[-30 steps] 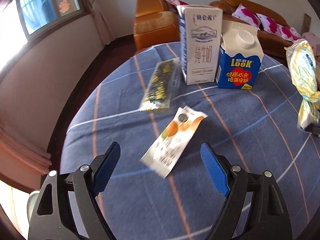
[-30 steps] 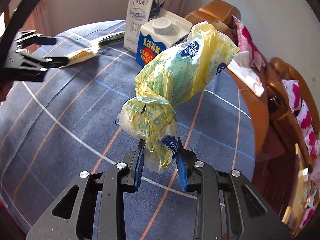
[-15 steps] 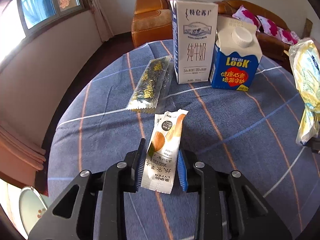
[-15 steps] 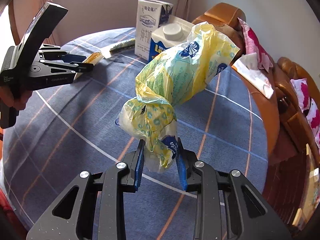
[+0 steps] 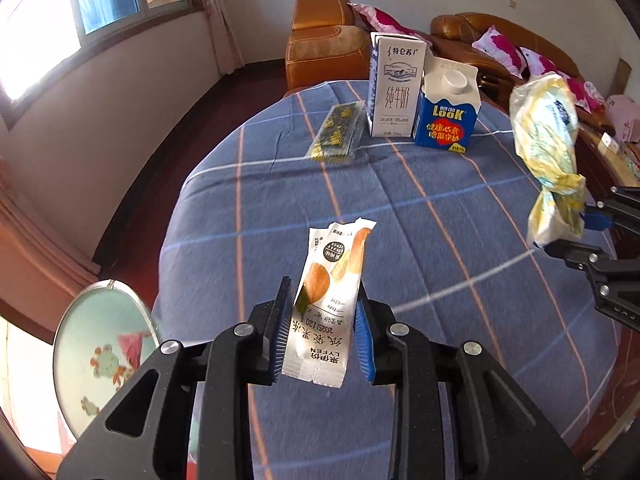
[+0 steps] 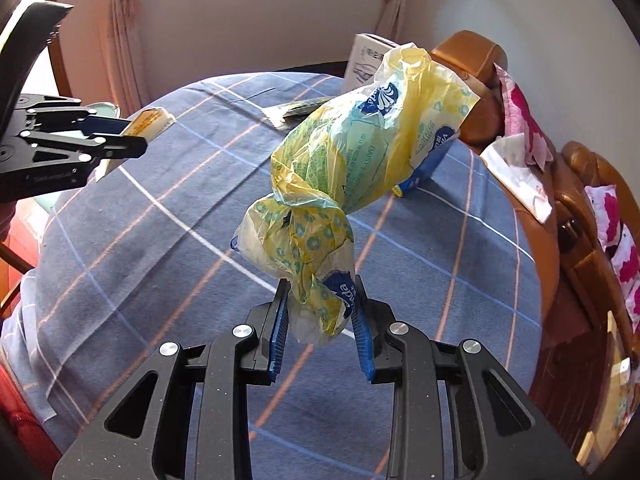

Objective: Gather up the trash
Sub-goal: 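Carry the snack wrapper and yellow-green bag over the blue bin with both tools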

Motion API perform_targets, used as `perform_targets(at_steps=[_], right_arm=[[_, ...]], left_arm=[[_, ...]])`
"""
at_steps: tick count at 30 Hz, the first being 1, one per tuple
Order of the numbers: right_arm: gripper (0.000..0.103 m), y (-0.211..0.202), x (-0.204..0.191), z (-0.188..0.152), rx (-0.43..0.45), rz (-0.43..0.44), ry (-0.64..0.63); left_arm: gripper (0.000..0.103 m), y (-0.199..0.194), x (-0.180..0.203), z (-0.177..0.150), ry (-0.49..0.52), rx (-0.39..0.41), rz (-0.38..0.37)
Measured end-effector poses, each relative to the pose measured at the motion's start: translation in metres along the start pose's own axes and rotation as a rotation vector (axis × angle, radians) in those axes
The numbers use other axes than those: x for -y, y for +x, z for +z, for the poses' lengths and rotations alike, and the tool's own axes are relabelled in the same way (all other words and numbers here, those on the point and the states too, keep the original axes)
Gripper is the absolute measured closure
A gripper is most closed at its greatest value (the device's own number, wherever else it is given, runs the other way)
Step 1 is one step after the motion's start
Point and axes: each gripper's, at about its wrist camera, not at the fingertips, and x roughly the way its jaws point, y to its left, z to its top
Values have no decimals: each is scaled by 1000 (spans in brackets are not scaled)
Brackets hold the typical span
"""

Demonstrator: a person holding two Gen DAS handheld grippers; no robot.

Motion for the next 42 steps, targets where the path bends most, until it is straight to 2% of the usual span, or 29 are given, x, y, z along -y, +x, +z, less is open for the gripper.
perform_targets(at_steps=[5,9,28,42], right_arm=[[73,-2,-23,3,1,4,-29],[73,-8,-42,4,10,8,-50],[73,-22,-123,30,66,42,-159],[73,-13,-183,60,95,109,-236]], left_arm=[[74,-20,-10,-26,-15,3,32],[74,-32,-21,-40,-46,12,34],[74,-84,-86,-99,-155,48,155],[74,-97,-139,-130,-276,50,209]])
